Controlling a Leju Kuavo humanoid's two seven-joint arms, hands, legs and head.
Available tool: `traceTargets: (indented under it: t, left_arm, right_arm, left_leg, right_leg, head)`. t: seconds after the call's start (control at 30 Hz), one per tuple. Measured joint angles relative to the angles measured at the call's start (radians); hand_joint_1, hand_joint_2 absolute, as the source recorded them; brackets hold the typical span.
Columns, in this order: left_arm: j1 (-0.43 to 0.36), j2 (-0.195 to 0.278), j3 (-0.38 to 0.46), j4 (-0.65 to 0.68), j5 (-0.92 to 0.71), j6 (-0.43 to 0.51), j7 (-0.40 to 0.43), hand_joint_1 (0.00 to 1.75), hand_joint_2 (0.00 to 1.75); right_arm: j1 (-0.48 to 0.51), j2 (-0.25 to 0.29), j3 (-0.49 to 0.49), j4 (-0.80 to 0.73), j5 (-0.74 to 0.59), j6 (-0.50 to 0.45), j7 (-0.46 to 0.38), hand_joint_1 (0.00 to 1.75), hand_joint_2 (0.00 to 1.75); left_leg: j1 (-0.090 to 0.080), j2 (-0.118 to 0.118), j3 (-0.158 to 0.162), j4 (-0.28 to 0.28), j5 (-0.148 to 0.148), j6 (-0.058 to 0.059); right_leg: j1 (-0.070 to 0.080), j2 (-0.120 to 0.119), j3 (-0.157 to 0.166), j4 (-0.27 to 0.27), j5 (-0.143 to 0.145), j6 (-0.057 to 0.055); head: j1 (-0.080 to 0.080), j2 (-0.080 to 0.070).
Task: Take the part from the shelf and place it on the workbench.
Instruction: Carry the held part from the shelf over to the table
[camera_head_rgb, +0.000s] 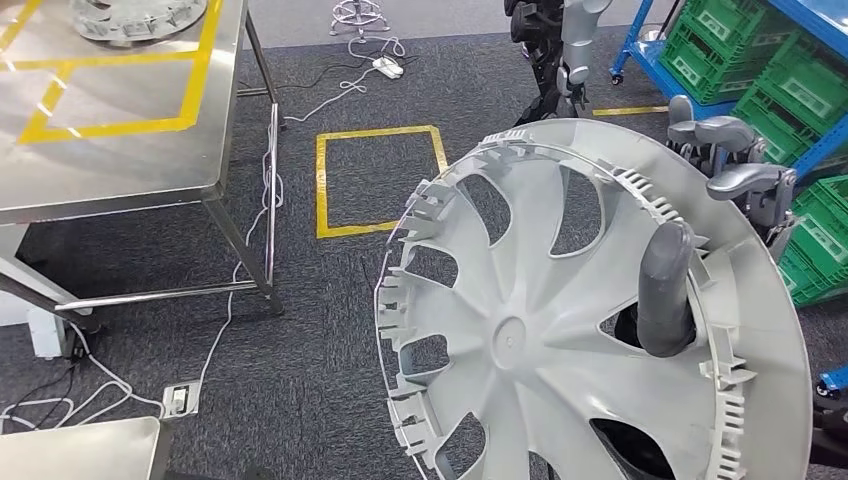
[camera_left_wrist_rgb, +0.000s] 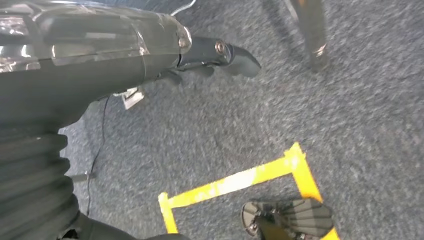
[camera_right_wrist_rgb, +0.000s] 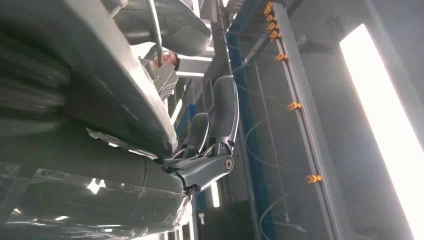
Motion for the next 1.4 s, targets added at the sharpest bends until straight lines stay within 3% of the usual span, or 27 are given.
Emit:
traceTargets:
  t: [0.03,0.1,0.17,0.23,0.27,0.3,0.37,0.43,0.47,0.53,0.6,0.63,0.7,0.73,0.77,0.8,0.83,0.9,0.97,1.03,1.1,1.17,1.23,1.27,1.3,1.33,1.4]
  left_arm:
    - [0.002,0.001,0.0,0.0,0.0,0.0,0.0,0.0,1.75]
    - [0.005,0.003,0.0,0.001,-0.001,-0.001,0.0,0.0,1.75]
    - [0.004,0.003,0.0,0.002,-0.005,-0.003,0.002,0.0,1.75]
    - [0.003,0.003,0.0,0.002,-0.008,-0.005,0.005,0.0,1.75]
    - [0.004,0.003,-0.001,0.002,-0.009,-0.006,0.005,0.0,1.75]
    - [0.005,0.003,-0.001,0.002,-0.011,-0.007,0.006,0.0,1.75]
    - [0.006,0.003,-0.001,0.002,-0.016,-0.008,0.006,0.0,1.75]
    - [0.006,0.0,-0.002,0.002,-0.021,-0.01,0.009,0.0,1.75]
    - [0.006,-0.003,-0.002,0.002,-0.023,-0.011,0.011,0.0,1.75]
    - [0.007,-0.012,-0.002,0.001,-0.026,-0.011,0.014,0.0,1.75]
    - [0.003,-0.021,-0.003,-0.002,-0.028,-0.012,0.016,0.0,1.75]
    - [0.0,-0.024,-0.004,-0.003,-0.028,-0.012,0.016,0.0,1.75]
    - [-0.003,-0.027,-0.004,-0.004,-0.028,-0.012,0.016,0.0,1.75]
    - [-0.003,-0.026,-0.004,-0.004,-0.028,-0.012,0.016,0.0,1.75]
    - [-0.003,-0.025,-0.004,-0.004,-0.028,-0.012,0.016,0.0,1.75]
    - [-0.002,-0.023,-0.004,-0.004,-0.028,-0.012,0.017,0.0,1.75]
    - [-0.002,-0.02,-0.004,-0.003,-0.028,-0.012,0.017,0.0,1.75]
    - [-0.002,-0.011,-0.004,-0.001,-0.028,-0.012,0.017,0.0,1.75]
    - [-0.002,-0.002,-0.003,0.001,-0.028,-0.012,0.017,0.0,1.75]
    - [0.003,0.002,-0.003,0.002,-0.028,-0.012,0.017,0.0,1.75]
    - [0.008,0.004,-0.004,0.003,-0.028,-0.013,0.017,0.0,1.75]
    - [0.007,0.005,-0.004,0.003,-0.028,-0.013,0.017,0.0,1.75]
    - [0.006,0.005,-0.004,0.003,-0.03,-0.013,0.017,0.0,1.75]
    - [0.007,0.005,-0.004,0.003,-0.031,-0.014,0.017,0.0,1.75]
    - [0.008,0.005,-0.004,0.003,-0.032,-0.014,0.017,0.0,1.75]
    - [0.009,0.006,-0.004,0.003,-0.033,-0.014,0.017,0.0,1.75]
    - [0.008,0.008,-0.004,0.004,-0.036,-0.015,0.017,0.0,1.75]
  right_arm:
    - [-0.001,0.0,0.0,0.0,0.0,0.001,0.0,1.75,1.75]
    - [-0.002,0.0,-0.001,0.0,-0.007,0.008,0.002,1.75,1.75]
    - [-0.003,-0.001,-0.004,0.0,-0.023,0.023,0.006,1.75,1.75]
    - [-0.003,-0.002,-0.007,0.003,-0.04,0.038,0.009,1.75,1.75]
    - [-0.004,-0.002,-0.008,0.004,-0.047,0.043,0.01,1.75,1.75]
    - [-0.005,-0.003,-0.009,0.006,-0.052,0.048,0.011,1.75,1.75]
    - [-0.007,-0.004,-0.01,0.009,-0.06,0.056,0.011,1.75,1.75]
    - [-0.014,-0.005,-0.011,0.01,-0.071,0.07,0.011,1.75,1.75]
    - [-0.017,-0.005,-0.012,0.011,-0.078,0.079,0.012,1.75,1.75]
    - [-0.021,-0.006,-0.012,0.013,-0.092,0.1,0.016,1.75,1.75]
    - [-0.024,-0.007,-0.011,0.017,-0.105,0.118,0.019,1.75,1.75]
    - [-0.026,-0.008,-0.011,0.018,-0.111,0.125,0.02,1.75,1.75]
    - [-0.027,-0.009,-0.011,0.021,-0.12,0.134,0.02,1.75,1.75]
    - [-0.026,-0.01,-0.011,0.022,-0.123,0.138,0.02,1.75,1.75]
    - [-0.025,-0.011,-0.011,0.024,-0.126,0.14,0.02,1.75,1.75]
    - [-0.024,-0.012,-0.011,0.026,-0.127,0.142,0.02,1.75,1.75]
    - [-0.024,-0.014,-0.011,0.028,-0.128,0.144,0.02,1.75,1.75]
    - [-0.024,-0.016,-0.011,0.029,-0.129,0.147,0.02,1.75,1.75]
    - [-0.023,-0.017,-0.011,0.03,-0.131,0.148,0.02,1.75,1.75]
    - [-0.021,-0.018,-0.011,0.031,-0.133,0.149,0.02,1.75,1.75]
    - [-0.022,-0.019,-0.011,0.032,-0.133,0.15,0.021,1.75,1.75]
    - [-0.023,-0.019,-0.011,0.033,-0.136,0.154,0.021,1.75,1.75]
    - [-0.023,-0.019,-0.011,0.034,-0.143,0.163,0.022,1.75,1.75]
    - [-0.023,-0.019,-0.011,0.035,-0.147,0.168,0.022,1.75,1.75]
    - [-0.023,-0.019,-0.011,0.036,-0.151,0.173,0.022,1.75,1.75]
    - [-0.023,-0.019,-0.011,0.036,-0.154,0.177,0.022,1.75,1.75]
    - [-0.023,-0.019,-0.011,0.037,-0.157,0.184,0.023,1.75,1.75]
  left_leg:
    - [0.001,0.001,-0.003,-0.001,0.002,-0.005]
    - [-0.005,0.06,-0.022,0.032,-0.024,-0.011]
    - [-0.005,0.126,-0.071,0.136,-0.088,-0.018]
    - [0.003,0.132,-0.119,0.246,-0.132,-0.028]
    - [0.008,0.131,-0.123,0.259,-0.13,-0.032]
    - [0.011,0.134,-0.106,0.233,-0.109,-0.036]
    - [0.013,0.167,-0.031,0.102,-0.053,-0.042]
    - [0.008,0.207,0.017,0.012,-0.031,-0.031]
    - [0.004,0.215,0.02,0.002,-0.035,-0.021]
    - [0.001,0.2,0.017,0.001,-0.032,-0.002]
    - [0.003,0.181,0.018,-0.004,-0.028,0.012]
    - [0.005,0.172,0.019,-0.005,-0.026,0.017]
    - [0.006,0.152,0.018,-0.006,-0.024,0.024]
    - [0.005,0.141,0.018,-0.005,-0.023,0.024]
    - [0.005,0.129,0.018,-0.005,-0.022,0.023]
    - [0.006,0.117,0.018,-0.005,-0.021,0.021]
    - [0.008,0.103,0.018,-0.004,-0.02,0.018]
    - [0.01,0.075,0.013,0.004,-0.018,0.005]
    - [0.01,0.053,0.001,0.008,-0.012,-0.011]
    - [0.013,0.039,-0.007,0.002,-0.003,-0.026]
    - [0.014,0.075,-0.018,0.018,-0.015,-0.034]
    - [0.013,0.128,-0.059,0.109,-0.072,-0.036]
    - [0.013,0.136,-0.118,0.244,-0.134,-0.035]
    - [0.012,0.133,-0.133,0.283,-0.145,-0.034]
    - [0.012,0.131,-0.13,0.285,-0.136,-0.032]
    - [0.012,0.134,-0.107,0.246,-0.111,-0.03]
    - [0.007,0.166,-0.03,0.111,-0.057,-0.026]
  right_leg:
    - [-0.001,-0.012,0.003,-0.007,0.005,-0.001]
    - [-0.003,-0.039,0.011,-0.026,0.017,-0.007]
    - [-0.003,-0.064,0.013,-0.036,0.023,-0.011]
    - [-0.003,-0.09,0.012,-0.035,0.023,-0.011]
    - [-0.003,-0.102,0.011,-0.035,0.022,-0.009]
    - [-0.005,-0.114,0.012,-0.033,0.02,-0.006]
    - [-0.007,-0.132,0.012,-0.026,0.013,0.004]
    - [-0.004,-0.143,0.01,-0.015,0.005,0.018]
    - [-0.003,-0.148,0.009,-0.013,0.003,0.023]
    - [-0.005,-0.157,0.01,-0.014,0.001,0.033]
    - [-0.009,-0.137,0.001,0.012,-0.024,0.043]
    - [-0.011,-0.117,-0.016,0.054,-0.052,0.046]
    - [-0.014,-0.084,-0.075,0.194,-0.122,0.049]
    - [-0.015,-0.078,-0.103,0.255,-0.144,0.05]
    - [-0.018,-0.076,-0.118,0.287,-0.147,0.051]
    - [-0.023,-0.075,-0.114,0.276,-0.128,0.052]
    - [-0.029,-0.072,-0.092,0.224,-0.091,0.055]
    - [-0.046,-0.041,-0.035,0.087,-0.029,0.067]
    - [-0.053,-0.013,-0.011,0.022,-0.012,0.067]
    - [-0.047,-0.02,-0.013,0.021,-0.01,0.05]
    - [-0.042,-0.037,-0.012,0.016,-0.002,0.032]
    - [-0.036,-0.056,-0.012,0.012,0.003,0.019]
    - [-0.029,-0.077,-0.013,0.011,0.003,0.014]
    - [-0.026,-0.087,-0.013,0.011,0.002,0.013]
    - [-0.024,-0.096,-0.012,0.011,0.002,0.013]
    - [-0.023,-0.105,-0.011,0.012,0.001,0.013]
    - [-0.019,-0.117,-0.01,0.013,-0.003,0.018]
  head:
    - [0.001,0.0]
    - [-0.007,0.0]
    - [-0.019,0.0]
    - [-0.026,0.0]
    - [-0.029,0.0]
    - [-0.031,0.0]
    - [-0.035,0.0]
    - [-0.037,0.0]
    - [-0.034,0.0]
    - [-0.027,0.0]
    - [-0.018,0.0]
    - [-0.01,0.0]
    - [0.005,0.0]
    - [0.01,0.0]
    - [0.013,0.0]
    - [0.016,0.0]
    - [0.017,0.0]
    - [0.02,0.0]
    - [0.018,0.0]
    - [0.012,0.0]
    - [0.0,0.0]
    - [-0.018,0.0]
    - [-0.03,0.0]
    - [-0.034,0.0]
    - [-0.037,0.0]
    - [-0.039,0.0]
    - [-0.042,0.0]
